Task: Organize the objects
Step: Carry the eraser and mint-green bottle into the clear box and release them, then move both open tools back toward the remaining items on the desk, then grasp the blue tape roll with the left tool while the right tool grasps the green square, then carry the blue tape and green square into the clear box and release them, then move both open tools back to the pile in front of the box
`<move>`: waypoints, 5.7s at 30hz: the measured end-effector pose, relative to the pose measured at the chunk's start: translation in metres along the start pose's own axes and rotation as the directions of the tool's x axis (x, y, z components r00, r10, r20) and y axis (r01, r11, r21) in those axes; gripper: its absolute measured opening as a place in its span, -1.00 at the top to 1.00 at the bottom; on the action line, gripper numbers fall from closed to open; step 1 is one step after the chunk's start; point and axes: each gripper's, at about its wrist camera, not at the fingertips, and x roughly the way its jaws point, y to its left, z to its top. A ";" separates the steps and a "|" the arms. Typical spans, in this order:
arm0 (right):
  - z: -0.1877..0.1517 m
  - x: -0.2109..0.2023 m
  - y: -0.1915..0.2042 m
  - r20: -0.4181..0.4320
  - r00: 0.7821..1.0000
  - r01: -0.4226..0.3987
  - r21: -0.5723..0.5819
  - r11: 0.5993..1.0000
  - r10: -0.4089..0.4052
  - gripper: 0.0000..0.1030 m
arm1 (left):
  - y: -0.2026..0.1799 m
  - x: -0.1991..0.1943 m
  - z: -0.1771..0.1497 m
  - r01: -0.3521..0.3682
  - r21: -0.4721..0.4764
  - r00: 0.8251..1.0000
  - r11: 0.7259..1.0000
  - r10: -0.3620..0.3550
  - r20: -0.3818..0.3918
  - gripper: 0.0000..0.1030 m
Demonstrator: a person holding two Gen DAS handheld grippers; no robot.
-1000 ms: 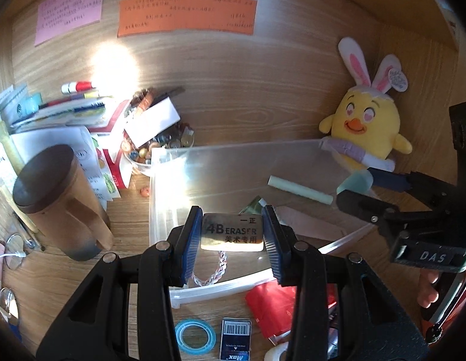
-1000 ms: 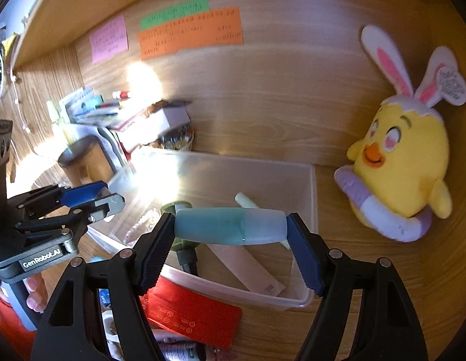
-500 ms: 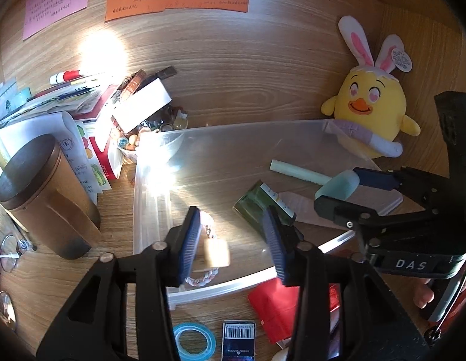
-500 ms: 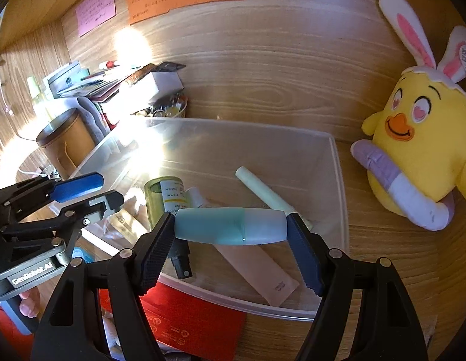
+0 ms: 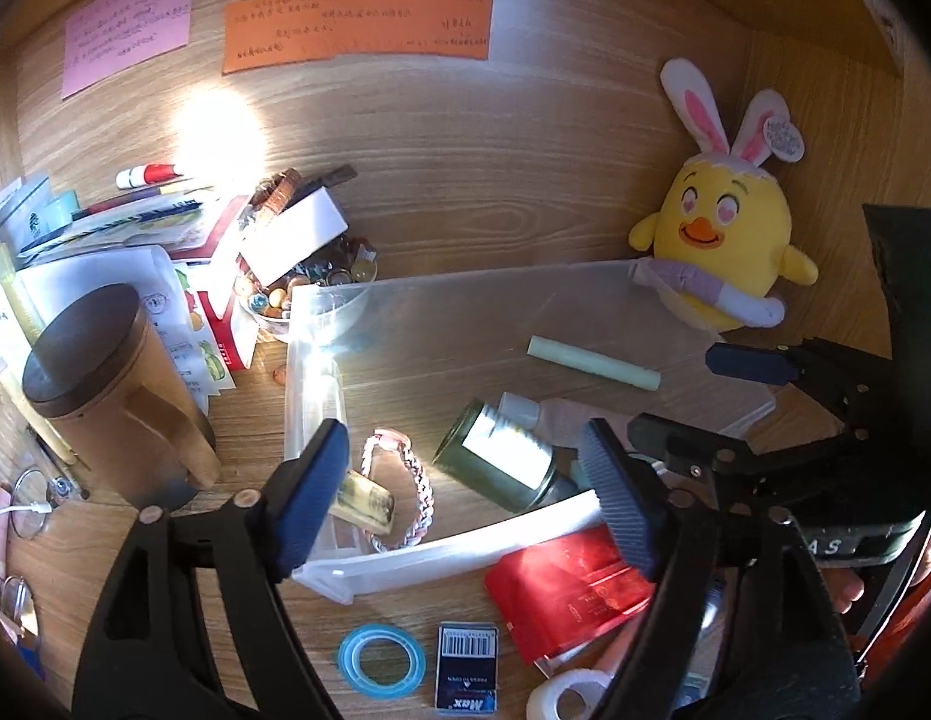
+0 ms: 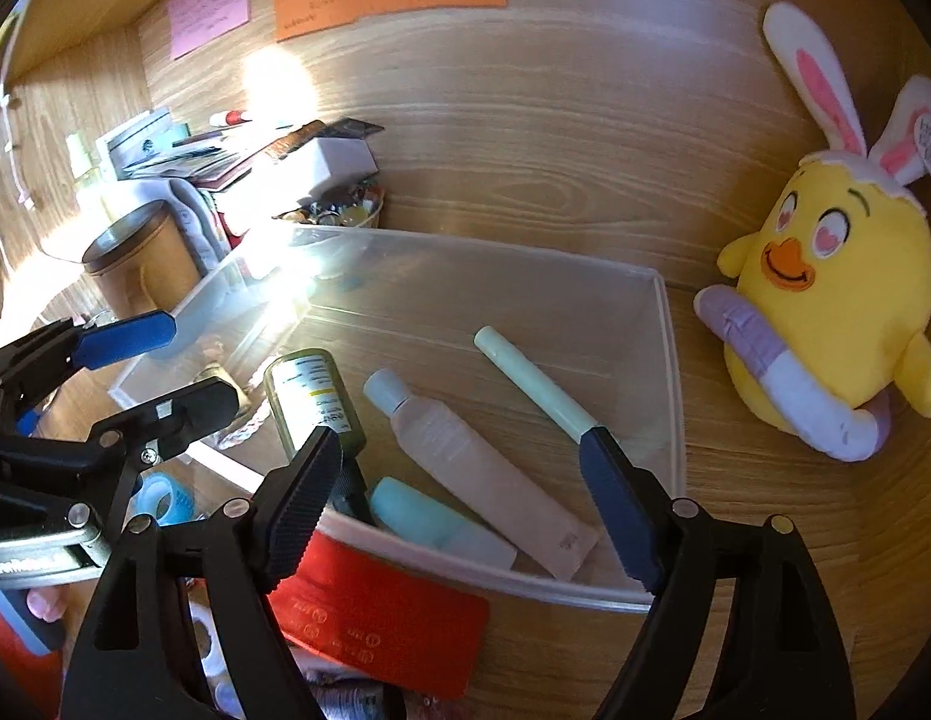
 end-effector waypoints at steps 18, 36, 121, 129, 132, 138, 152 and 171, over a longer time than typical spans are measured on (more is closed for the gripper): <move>-0.058 -0.058 0.025 0.048 0.999 0.014 -0.096 0.995 -0.009 -0.61 | 0.010 -0.046 -0.044 -0.050 0.043 0.999 0.998 0.051 -0.009 -0.83; -0.126 -0.045 0.051 -0.106 0.990 -0.098 -0.089 0.991 0.088 -0.61 | 0.047 -0.019 -0.094 -0.093 -0.056 0.979 0.994 0.081 -0.186 -0.83; 0.012 -0.007 0.001 0.033 0.996 -0.079 0.032 0.996 0.078 0.40 | 0.023 0.008 -0.002 0.030 -0.116 0.998 0.993 -0.036 -0.047 0.26; 0.006 0.019 -0.006 -0.033 0.996 -0.086 0.056 0.995 0.088 0.40 | 0.017 0.021 -0.003 0.071 -0.099 0.994 0.993 -0.079 -0.081 0.26; 0.004 0.019 -0.005 -0.034 0.995 -0.091 0.051 0.995 0.093 0.40 | 0.014 0.021 -0.004 0.075 -0.085 0.993 0.993 -0.083 -0.085 0.24; 0.004 0.019 -0.001 -0.039 0.996 -0.081 0.040 0.996 0.082 0.39 | 0.012 0.012 -0.004 0.084 -0.074 0.994 0.994 -0.089 -0.070 0.03; -0.013 -0.033 0.012 0.057 0.998 -0.001 -0.004 1.000 0.001 -0.12 | 0.015 -0.034 -0.026 0.061 -0.044 0.998 0.997 -0.062 -0.019 -0.34; -0.097 -0.031 0.032 -0.052 0.995 -0.079 0.144 0.986 0.087 -0.32 | -0.002 -0.045 -0.094 0.088 0.004 0.989 0.996 -0.087 -0.117 -0.35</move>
